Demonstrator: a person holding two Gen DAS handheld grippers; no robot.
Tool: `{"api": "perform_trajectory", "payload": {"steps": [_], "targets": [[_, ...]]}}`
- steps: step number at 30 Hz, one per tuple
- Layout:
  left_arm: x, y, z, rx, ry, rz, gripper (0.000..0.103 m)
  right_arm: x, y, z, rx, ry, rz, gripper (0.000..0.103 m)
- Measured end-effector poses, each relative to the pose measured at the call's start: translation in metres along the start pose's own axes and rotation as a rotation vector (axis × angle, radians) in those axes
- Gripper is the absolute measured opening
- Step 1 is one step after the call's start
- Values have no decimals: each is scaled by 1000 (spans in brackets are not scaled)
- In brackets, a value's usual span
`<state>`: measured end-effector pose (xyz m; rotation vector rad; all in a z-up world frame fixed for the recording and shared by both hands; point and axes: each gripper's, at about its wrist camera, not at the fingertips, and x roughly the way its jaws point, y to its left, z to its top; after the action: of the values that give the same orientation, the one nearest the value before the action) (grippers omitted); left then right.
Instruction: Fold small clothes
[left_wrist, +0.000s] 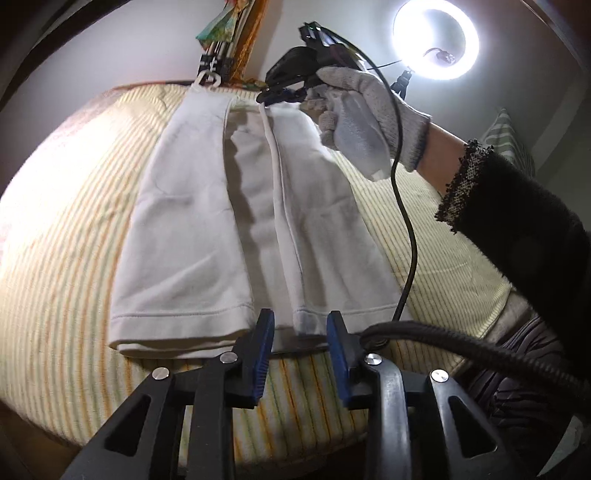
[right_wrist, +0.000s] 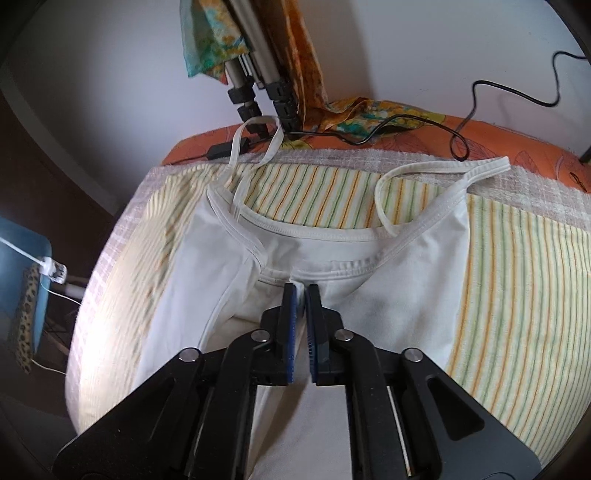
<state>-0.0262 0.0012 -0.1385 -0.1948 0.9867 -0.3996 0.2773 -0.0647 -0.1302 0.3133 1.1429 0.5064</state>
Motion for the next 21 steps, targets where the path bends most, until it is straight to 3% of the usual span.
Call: {"api": "perform_trajectory", "payload": {"steps": [5, 9, 12, 16, 19, 21], "targets": [[-20, 2, -2, 50, -27, 23, 30, -61, -3, -7, 9, -61, 28, 19], [-32, 5, -1, 96, -40, 72, 31, -112, -2, -35, 6, -79, 42, 19], [-42, 11, -3, 141, -34, 114, 32, -145, -3, -74, 5, -61, 60, 20], [-49, 23, -3, 237, -30, 239, 32, -170, -1, -143, -6, -1, 47, 24], [-49, 43, 3, 196, -27, 268, 32, -173, 3, -192, -12, 56, 55, 30], [-47, 60, 8, 100, -12, 222, 36, -168, 1, -217, 3, 93, 83, 37]]}}
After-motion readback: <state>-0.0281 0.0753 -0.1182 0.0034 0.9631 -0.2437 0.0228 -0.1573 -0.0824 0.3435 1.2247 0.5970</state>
